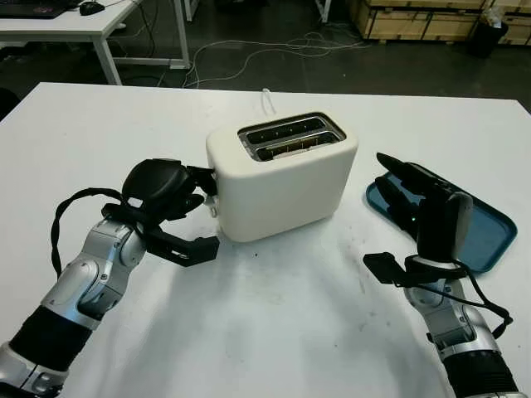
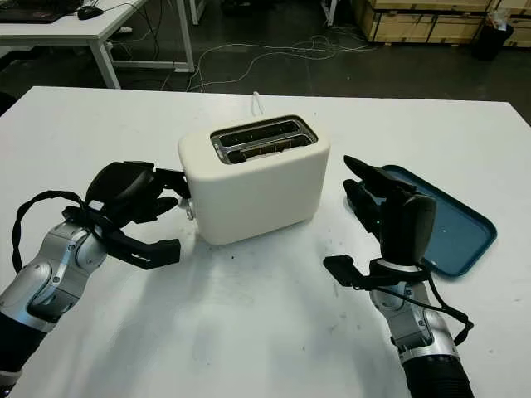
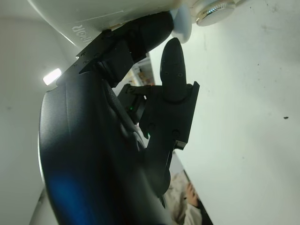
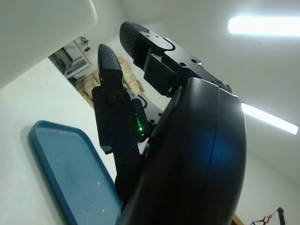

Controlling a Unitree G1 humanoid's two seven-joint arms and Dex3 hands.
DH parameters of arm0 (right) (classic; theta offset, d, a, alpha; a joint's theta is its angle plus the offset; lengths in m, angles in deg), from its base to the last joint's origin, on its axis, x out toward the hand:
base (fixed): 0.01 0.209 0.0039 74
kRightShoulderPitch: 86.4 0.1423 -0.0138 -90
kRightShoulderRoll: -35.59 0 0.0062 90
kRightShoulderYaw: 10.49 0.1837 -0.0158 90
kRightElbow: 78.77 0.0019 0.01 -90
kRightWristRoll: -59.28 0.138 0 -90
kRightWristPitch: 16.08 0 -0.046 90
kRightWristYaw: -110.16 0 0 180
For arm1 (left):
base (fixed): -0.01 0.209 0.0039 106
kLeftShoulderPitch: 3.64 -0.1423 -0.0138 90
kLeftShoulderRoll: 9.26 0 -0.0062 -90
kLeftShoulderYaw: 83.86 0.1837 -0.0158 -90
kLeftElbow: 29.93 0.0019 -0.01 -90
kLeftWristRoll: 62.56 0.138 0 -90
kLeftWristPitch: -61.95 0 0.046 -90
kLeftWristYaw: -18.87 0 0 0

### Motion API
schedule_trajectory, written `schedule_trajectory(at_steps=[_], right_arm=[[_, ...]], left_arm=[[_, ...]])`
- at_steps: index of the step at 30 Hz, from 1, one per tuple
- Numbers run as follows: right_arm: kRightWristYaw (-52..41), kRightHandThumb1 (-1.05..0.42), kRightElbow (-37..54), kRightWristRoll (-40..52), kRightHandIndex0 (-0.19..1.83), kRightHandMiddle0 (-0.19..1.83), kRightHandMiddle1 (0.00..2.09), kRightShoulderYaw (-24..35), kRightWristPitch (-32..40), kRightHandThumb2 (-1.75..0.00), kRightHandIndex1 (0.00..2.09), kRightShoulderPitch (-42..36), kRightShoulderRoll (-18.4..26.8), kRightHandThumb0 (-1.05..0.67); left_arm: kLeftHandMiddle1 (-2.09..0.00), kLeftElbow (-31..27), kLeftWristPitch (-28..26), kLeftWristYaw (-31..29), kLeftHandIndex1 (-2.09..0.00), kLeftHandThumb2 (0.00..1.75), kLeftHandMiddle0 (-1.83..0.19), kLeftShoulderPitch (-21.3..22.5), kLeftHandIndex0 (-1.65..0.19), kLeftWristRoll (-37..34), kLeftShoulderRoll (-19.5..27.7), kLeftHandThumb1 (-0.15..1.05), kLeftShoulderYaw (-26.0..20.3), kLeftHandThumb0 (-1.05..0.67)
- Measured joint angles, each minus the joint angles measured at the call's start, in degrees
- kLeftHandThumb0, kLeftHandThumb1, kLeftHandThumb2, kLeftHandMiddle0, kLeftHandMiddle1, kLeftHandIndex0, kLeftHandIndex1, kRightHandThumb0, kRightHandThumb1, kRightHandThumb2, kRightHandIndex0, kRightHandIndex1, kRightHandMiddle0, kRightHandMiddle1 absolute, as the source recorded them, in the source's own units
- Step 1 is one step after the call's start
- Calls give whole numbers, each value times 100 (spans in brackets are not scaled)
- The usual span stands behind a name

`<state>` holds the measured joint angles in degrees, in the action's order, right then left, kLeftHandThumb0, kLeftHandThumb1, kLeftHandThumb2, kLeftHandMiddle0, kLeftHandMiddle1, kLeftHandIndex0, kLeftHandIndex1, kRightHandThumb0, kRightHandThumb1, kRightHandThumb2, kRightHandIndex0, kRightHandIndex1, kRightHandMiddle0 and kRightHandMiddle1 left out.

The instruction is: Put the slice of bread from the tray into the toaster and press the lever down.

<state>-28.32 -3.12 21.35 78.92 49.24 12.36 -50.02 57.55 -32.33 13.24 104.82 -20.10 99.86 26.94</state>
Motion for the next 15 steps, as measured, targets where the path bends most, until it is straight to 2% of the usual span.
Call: schedule_trajectory(at_steps=[4, 8, 10, 12, 15], right_arm=[[0, -92, 0, 0, 116, 100, 0, 0, 0, -9, 0, 0, 0, -29], [-2, -92, 0, 0, 115, 99, 0, 0, 0, -10, 0, 0, 0, -29], [-9, -92, 0, 1, 116, 99, 0, 0, 0, -10, 0, -2, 3, -29], [-10, -92, 0, 0, 116, 99, 0, 0, 0, -10, 1, -2, 3, -29], [-22, -92, 0, 0, 116, 99, 0, 0, 0, -10, 0, -3, 4, -30]], left_arm=[[-158, -2, -39, -10, -117, 39, -63, -1, -65, -3, 1, 92, 0, -30], [-144, 3, -36, -11, -106, 39, -66, 3, -67, 11, 4, 92, 17, -31], [-123, 97, -3, -11, -93, 37, -69, 47, -70, 17, -8, 92, 61, -32], [-91, 204, -19, -11, -67, 37, -74, 116, -75, 54, -40, 92, 90, -31], [-126, 282, 22, -7, -72, 41, -68, 88, -78, 52, -109, 92, 96, -33]])
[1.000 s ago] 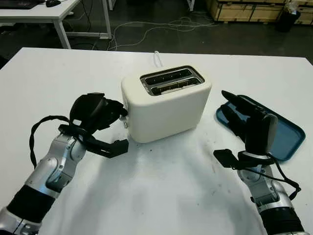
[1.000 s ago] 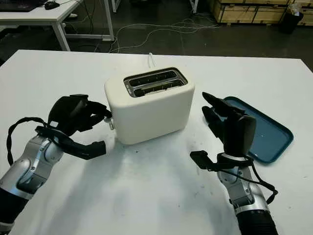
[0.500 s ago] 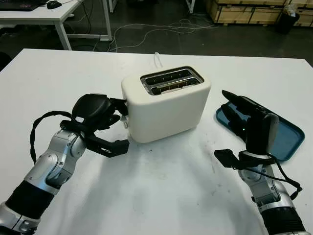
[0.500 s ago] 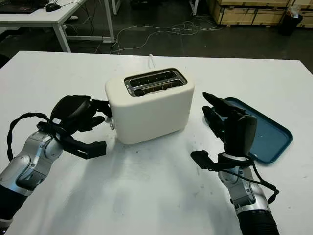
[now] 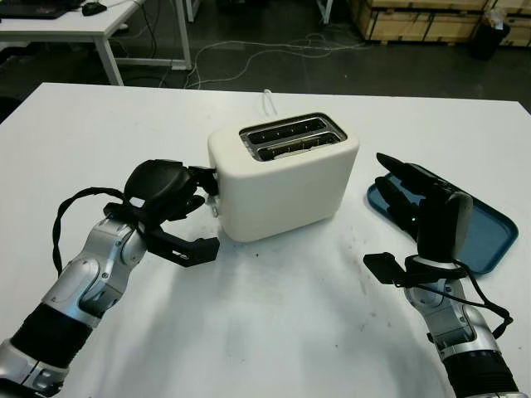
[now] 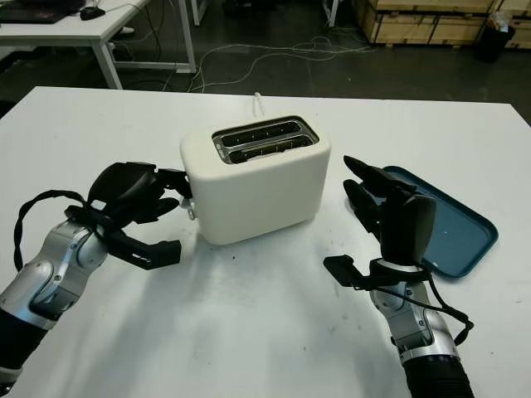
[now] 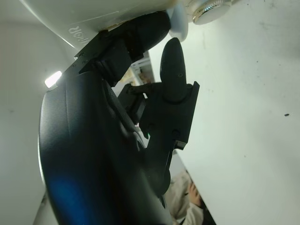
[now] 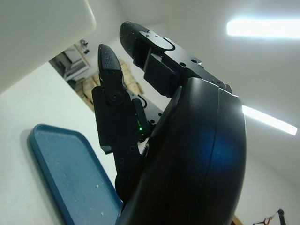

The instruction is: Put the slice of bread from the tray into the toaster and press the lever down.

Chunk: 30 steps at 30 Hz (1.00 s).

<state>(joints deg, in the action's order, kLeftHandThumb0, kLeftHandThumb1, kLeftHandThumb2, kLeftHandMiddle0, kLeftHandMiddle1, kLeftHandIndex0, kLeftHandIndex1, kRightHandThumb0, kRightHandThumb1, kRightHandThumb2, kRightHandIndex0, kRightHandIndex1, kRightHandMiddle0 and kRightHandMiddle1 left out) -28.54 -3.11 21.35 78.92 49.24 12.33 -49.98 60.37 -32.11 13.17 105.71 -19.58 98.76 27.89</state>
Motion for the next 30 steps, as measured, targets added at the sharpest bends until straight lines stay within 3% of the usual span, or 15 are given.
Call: schedule_trajectory(at_steps=[2, 5, 10, 15, 21, 25, 30], right_arm=[[-77, -92, 4, 17, 116, 98, 0, -1, -6, -11, 0, -1, 1, -31], [-552, -92, 13, 585, 115, 94, 0, 7, -154, -14, 0, -19, -15, -33], [-1874, -92, 348, 1804, 110, 87, 0, 87, -68, -14, 0, -128, -89, -37], [-2852, -92, 586, 2399, 103, 81, 0, 408, 223, -14, 0, -154, 72, -47], [-3868, -92, 1181, 2646, 93, 78, 0, 821, 1048, -12, 0, -148, 586, -54], [-4398, -90, 1199, 2780, 93, 77, 0, 1100, 1356, -4, 1, 95, 1043, -55], [-4856, -85, 1116, 2793, 88, 76, 0, 1221, 1661, 0, 0, 612, 1519, -53]], left_arm=[[-146, -1, 104, 252, -85, 42, -63, -134, -73, -76, -79, 92, -44, -36], [-145, -70, 215, 783, -97, 36, -51, -601, -55, -511, -315, 92, -384, -49], [-121, -451, 636, 1381, -65, 28, -45, -1345, -52, -972, -617, 92, -974, -63], [-125, -1156, 797, 922, -64, 27, -37, -1626, -49, -1620, -532, 92, -1746, -66], [-110, -1766, 542, 243, -48, 19, -49, -1627, -60, -1733, 10, 92, -2708, -71], [-103, -1762, 319, -192, -34, 16, -51, -1528, -64, -1650, 438, 92, -3045, -74], [-91, -1754, 11, -643, -23, 11, -49, -1252, -69, -1508, 795, 92, -3150, -75]])
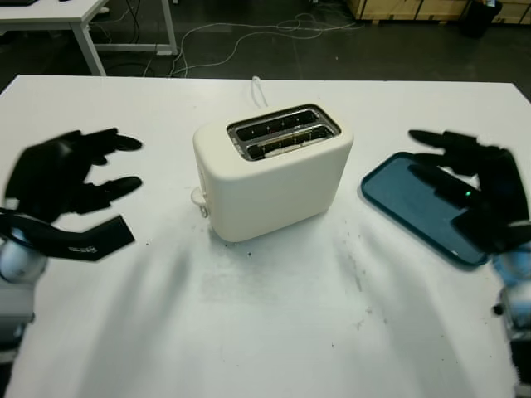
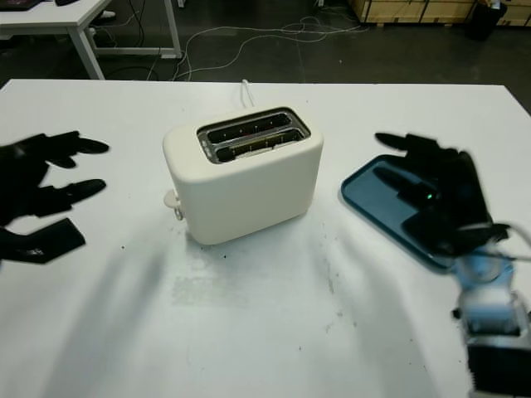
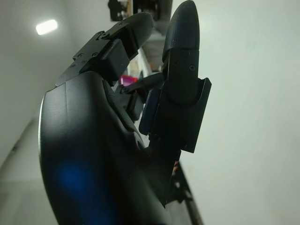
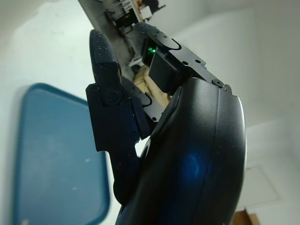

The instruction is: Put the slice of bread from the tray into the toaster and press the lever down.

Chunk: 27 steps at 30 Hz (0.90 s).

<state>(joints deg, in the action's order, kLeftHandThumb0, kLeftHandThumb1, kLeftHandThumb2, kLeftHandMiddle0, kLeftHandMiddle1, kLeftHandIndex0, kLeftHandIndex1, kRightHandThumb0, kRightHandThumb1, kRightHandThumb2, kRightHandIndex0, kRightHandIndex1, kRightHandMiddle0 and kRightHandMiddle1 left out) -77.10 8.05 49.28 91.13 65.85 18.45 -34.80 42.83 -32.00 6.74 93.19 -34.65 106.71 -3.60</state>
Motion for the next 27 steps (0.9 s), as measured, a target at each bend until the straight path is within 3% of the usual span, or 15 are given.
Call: schedule_trajectory(at_steps=[3, 11, 19, 27], right_arm=[[-236, -84, -219, -22, 85, 75, 0, -23, 79, 0, 0, 291, 183, -56], [-573, -82, -752, -380, 87, 76, 0, -502, 142, 0, 1, 1101, 406, -57], [-571, -84, -1061, -502, 82, 73, 0, -788, -70, 0, 0, 1388, 395, -61], [-563, -88, -1048, -608, 78, 68, 0, -876, -69, -1, 0, 1357, 364, -63]], left_arm=[[-80, 6, -84, -245, -18, 12, -52, 177, -70, 101, 169, 92, 17, -77], [-88, 346, -92, -372, -9, 20, -45, 876, -70, 321, 206, 92, 503, -77], [-92, 341, -134, -274, -7, 27, -39, 913, -68, 324, -114, 92, 635, -76], [-80, 268, -240, -128, -5, 26, -44, 913, -69, 431, -143, 92, 607, -75]])
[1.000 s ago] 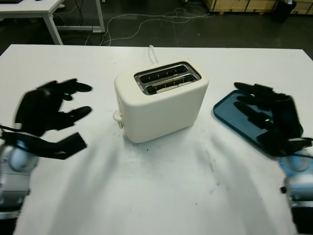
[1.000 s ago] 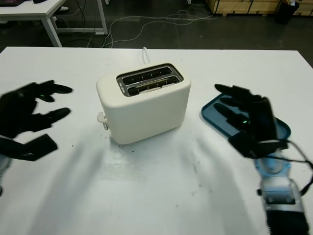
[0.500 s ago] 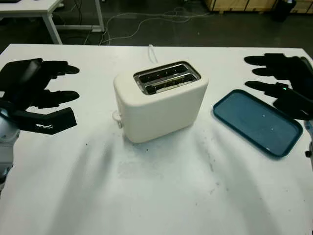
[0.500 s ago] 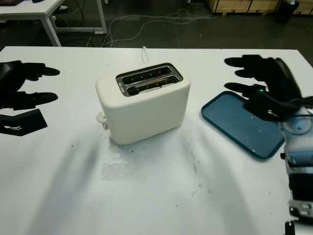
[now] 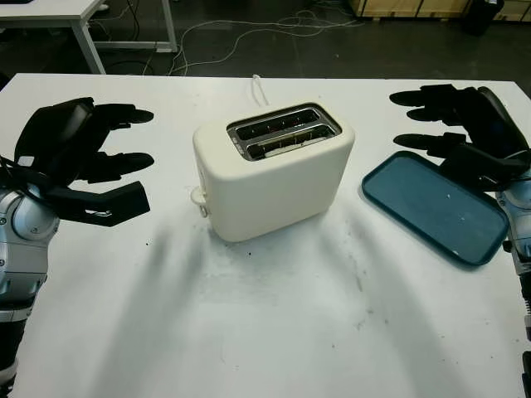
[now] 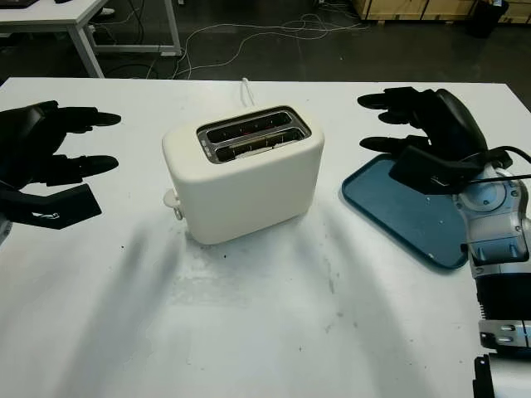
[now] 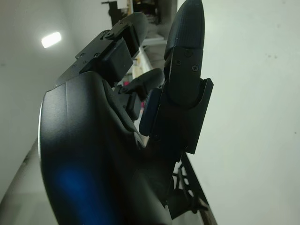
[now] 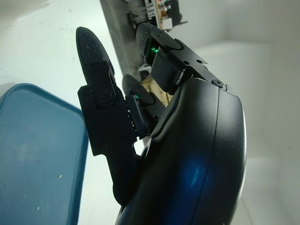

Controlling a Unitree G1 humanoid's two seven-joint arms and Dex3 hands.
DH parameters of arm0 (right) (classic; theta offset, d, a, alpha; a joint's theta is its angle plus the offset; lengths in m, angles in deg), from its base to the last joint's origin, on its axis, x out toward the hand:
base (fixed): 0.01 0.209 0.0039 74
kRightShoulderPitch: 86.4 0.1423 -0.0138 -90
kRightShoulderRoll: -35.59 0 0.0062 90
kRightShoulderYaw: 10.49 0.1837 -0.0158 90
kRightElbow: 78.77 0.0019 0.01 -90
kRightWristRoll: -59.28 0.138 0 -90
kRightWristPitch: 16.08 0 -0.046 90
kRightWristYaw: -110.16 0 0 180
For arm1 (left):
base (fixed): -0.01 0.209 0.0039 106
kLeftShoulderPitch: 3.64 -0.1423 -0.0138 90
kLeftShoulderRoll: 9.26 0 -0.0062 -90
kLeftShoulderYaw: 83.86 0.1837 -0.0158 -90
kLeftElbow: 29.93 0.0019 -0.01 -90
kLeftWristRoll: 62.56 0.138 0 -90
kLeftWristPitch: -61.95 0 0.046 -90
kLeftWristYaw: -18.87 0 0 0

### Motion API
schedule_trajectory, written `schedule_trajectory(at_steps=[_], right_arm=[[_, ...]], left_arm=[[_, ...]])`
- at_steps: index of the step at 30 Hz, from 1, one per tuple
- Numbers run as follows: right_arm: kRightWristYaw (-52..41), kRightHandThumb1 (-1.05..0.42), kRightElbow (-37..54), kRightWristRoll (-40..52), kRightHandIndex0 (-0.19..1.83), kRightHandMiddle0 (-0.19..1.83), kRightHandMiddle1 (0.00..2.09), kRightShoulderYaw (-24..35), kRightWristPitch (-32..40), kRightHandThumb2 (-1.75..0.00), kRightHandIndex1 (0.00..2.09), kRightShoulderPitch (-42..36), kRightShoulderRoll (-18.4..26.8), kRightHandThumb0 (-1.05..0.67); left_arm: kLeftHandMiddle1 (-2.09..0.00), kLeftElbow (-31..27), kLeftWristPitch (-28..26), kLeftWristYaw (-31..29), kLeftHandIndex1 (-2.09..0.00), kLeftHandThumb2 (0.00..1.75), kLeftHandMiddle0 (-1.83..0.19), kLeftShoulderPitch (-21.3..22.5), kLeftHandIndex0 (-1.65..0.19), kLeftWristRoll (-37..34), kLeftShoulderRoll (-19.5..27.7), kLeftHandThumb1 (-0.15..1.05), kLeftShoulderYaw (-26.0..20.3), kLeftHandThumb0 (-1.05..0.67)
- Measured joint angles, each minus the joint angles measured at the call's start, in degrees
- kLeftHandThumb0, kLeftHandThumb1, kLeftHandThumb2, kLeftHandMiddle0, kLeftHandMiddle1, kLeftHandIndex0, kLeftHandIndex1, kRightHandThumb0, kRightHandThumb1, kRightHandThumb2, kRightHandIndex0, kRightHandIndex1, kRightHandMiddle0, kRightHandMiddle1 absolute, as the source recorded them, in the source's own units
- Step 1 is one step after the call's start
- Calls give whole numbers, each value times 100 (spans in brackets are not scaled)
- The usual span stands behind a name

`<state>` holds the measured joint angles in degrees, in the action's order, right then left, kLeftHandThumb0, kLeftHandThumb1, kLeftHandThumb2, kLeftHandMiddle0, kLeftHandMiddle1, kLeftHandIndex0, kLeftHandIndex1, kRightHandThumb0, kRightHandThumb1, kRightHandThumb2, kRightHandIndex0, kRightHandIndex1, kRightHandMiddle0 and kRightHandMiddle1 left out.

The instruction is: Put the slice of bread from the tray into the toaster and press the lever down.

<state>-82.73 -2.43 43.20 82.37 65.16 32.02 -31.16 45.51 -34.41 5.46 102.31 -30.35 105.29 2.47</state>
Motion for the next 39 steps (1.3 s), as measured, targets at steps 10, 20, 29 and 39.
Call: schedule_trajectory(at_steps=[10, 20, 29, 39], right_arm=[[-138, -85, 640, -28, 78, 69, 1, -13, 427, -1, 1, -142, -210, -60], [-109, -86, 578, -18, 77, 67, 0, -6, 145, 0, 0, -369, -278, -58], [-108, -88, 552, 88, 79, 67, 0, 62, 136, -1, 1, -380, -309, -60], [-109, -87, 523, 135, 77, 67, 0, 62, 134, 0, 0, -380, -309, -59]], left_arm=[[-70, 71, -96, 167, -4, 23, -47, -25, -70, 5, -213, 92, -45, -73], [-64, 73, -95, 184, -3, 20, -52, -81, -71, -63, -320, 92, -123, -72], [-63, 78, -93, 189, -2, 20, -53, -97, -71, -114, -395, 92, -126, -73], [-64, 78, -94, 186, -2, 19, -54, -97, -72, -113, -395, 92, -126, -73]])
